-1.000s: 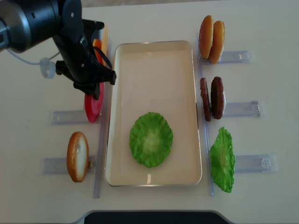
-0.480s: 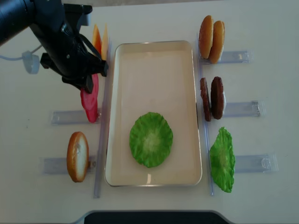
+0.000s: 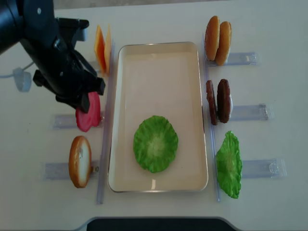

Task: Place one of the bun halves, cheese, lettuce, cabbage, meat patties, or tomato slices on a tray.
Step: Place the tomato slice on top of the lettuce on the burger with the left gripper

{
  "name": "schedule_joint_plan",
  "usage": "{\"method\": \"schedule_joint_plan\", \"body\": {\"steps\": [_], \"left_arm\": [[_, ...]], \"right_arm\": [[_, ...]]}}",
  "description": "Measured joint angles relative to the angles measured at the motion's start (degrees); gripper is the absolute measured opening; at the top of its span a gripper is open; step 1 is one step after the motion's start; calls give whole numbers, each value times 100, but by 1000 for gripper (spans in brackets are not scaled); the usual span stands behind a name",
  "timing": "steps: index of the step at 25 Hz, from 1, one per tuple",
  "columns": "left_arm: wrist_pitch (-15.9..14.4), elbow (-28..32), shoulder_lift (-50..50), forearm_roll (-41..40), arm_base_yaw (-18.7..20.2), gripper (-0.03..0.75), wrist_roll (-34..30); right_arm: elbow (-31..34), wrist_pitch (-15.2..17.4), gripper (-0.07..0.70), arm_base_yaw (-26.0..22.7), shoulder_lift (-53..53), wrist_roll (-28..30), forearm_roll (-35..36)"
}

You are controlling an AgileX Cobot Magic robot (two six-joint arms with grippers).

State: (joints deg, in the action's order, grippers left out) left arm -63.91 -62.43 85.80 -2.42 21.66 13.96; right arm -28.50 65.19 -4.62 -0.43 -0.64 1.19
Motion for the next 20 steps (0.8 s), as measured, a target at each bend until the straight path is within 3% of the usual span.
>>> {"method": "schedule_joint_plan", "body": {"steps": [5,13,15,20], "left_arm": [[335,542,-525,131,0,57,11],[653,647,-627,467,0,57,-86],[958,709,-631,944,0,57,-504],[1828,1158,-631,2998,0,57,-2017]], "right_arm": [[0,0,366,0,0,0,0],[0,0,366,0,0,0,0],[0,0,366,0,0,0,0],[0,0,366,0,0,0,0]]}}
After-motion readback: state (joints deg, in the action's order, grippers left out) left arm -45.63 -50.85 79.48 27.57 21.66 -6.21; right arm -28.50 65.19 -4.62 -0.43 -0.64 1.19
